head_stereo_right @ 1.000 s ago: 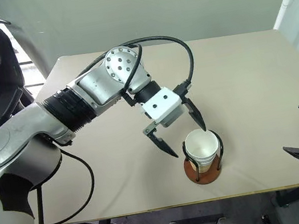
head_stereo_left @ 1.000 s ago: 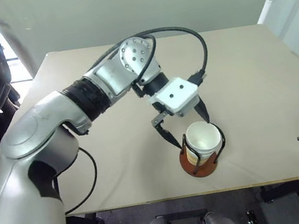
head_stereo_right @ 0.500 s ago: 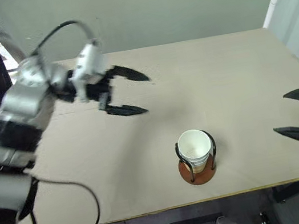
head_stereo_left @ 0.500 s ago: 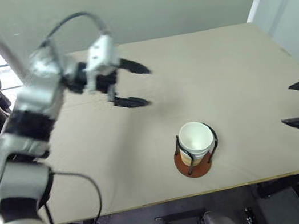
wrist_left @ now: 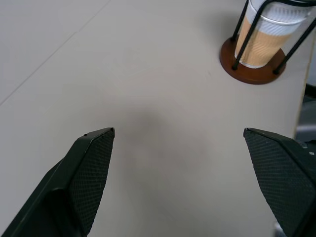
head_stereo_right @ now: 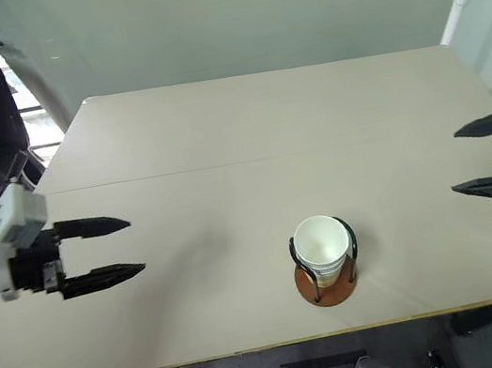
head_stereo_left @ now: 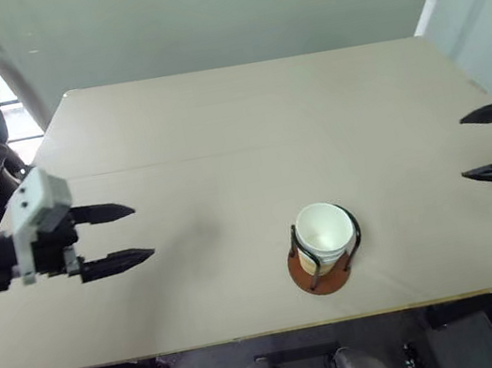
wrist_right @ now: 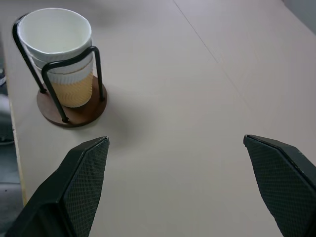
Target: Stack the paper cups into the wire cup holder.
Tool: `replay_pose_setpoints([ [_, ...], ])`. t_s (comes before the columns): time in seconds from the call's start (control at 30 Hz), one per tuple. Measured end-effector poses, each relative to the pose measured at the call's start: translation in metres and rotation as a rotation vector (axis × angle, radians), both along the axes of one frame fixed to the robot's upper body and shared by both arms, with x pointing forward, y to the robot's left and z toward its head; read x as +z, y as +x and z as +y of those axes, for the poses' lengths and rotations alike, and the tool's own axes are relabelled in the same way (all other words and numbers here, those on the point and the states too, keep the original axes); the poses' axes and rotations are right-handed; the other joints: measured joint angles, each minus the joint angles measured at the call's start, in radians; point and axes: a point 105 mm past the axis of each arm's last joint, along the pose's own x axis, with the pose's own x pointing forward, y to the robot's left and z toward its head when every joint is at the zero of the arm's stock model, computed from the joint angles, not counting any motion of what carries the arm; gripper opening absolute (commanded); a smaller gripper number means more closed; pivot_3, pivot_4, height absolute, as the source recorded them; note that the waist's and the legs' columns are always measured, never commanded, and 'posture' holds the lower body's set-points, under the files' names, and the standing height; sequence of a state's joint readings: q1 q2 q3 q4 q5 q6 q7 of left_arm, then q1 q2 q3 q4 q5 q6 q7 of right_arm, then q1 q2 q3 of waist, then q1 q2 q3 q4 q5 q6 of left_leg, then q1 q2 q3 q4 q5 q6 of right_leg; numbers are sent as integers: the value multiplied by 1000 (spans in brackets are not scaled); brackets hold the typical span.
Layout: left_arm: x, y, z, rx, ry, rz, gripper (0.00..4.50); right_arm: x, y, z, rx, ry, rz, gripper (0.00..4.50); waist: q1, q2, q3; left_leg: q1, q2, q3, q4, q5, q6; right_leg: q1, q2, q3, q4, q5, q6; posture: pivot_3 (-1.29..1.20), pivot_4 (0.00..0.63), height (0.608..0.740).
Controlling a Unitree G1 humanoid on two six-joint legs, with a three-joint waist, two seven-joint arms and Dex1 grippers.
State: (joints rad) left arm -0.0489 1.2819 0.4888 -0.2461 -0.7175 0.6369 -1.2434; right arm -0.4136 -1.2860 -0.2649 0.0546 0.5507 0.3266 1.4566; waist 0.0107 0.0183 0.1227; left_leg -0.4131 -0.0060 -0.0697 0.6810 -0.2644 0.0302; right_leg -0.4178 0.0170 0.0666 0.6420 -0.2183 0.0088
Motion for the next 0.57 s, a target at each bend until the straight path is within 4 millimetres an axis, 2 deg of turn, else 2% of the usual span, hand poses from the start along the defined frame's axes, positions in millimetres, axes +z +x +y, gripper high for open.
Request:
replay_pose_setpoints([
  [0.2, 11, -14, 0, 20, 12, -26, 4472, -4, 8, 4, 58, -39, 28, 4500, -4, 0, 1, 5, 1, 0, -1, 5, -3, 1, 1, 0, 4, 2, -8, 0, 150, 740],
  [0.33, 10, -19, -4, 15, 17, -12, 4472, 1, 12, 7, 86, -58, 20, 4500, -8, 0, 1, 5, 1, -1, -1, 7, -5, 1, 1, 0, 4, 4, -11, 0, 150, 740],
  [0.57, 8, -22, -6, 25, 19, 1, 4472, -4, 17, 10, 114, -63, 42, 4500, -10, 0, 1, 3, 1, -2, -2, 5, -7, -2, 2, 0, 4, 4, -11, 0, 150, 740],
])
